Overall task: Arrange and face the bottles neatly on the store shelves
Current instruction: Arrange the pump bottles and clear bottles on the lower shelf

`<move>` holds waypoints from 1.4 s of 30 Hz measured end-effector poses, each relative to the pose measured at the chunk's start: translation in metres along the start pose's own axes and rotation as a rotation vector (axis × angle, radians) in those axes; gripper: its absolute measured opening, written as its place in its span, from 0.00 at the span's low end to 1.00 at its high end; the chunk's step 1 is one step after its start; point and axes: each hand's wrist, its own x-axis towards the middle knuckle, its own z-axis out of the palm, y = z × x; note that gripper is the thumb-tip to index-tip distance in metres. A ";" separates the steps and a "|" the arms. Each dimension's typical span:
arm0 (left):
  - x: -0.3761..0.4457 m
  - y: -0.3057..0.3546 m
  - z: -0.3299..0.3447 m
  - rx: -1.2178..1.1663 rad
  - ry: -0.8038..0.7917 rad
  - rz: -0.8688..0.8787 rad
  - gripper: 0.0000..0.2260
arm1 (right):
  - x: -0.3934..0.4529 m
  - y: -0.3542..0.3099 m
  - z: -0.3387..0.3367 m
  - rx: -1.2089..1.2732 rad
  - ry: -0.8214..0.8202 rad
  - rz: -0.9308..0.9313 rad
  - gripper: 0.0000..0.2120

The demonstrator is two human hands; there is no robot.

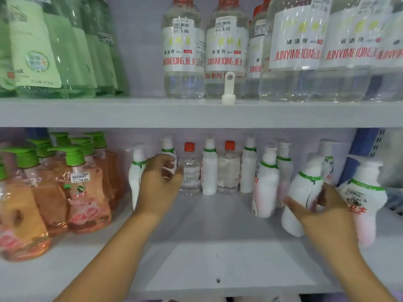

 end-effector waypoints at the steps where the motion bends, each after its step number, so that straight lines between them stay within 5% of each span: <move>1: 0.004 0.001 0.008 -0.007 -0.026 0.001 0.08 | 0.001 0.003 0.005 -0.011 0.010 -0.013 0.19; 6: 0.039 0.009 0.040 0.053 -0.159 -0.063 0.08 | -0.025 -0.013 0.006 0.170 0.164 -0.040 0.28; 8: 0.055 0.009 0.053 0.144 -0.198 -0.060 0.12 | -0.050 -0.037 0.005 0.256 0.259 -0.189 0.20; 12: 0.073 0.012 0.071 0.233 -0.220 -0.177 0.11 | -0.037 -0.090 0.041 0.376 -0.153 -0.096 0.09; 15: 0.073 0.012 0.073 0.278 -0.170 -0.173 0.10 | 0.014 -0.110 0.090 0.188 -0.331 0.013 0.02; 20: 0.060 0.011 0.050 0.108 -0.095 -0.166 0.17 | 0.070 -0.109 0.152 -0.060 -0.226 0.017 0.12; 28: 0.023 0.031 -0.012 -0.278 -0.090 -0.142 0.13 | 0.096 -0.109 0.183 -0.385 -0.239 -0.006 0.09; 36: -0.014 0.032 -0.051 -0.381 -0.195 -0.249 0.15 | 0.021 -0.105 0.129 0.029 -0.043 -0.272 0.05; 42: -0.028 0.039 -0.061 -0.452 -0.295 -0.207 0.13 | -0.043 -0.118 0.064 0.227 -0.237 -0.159 0.11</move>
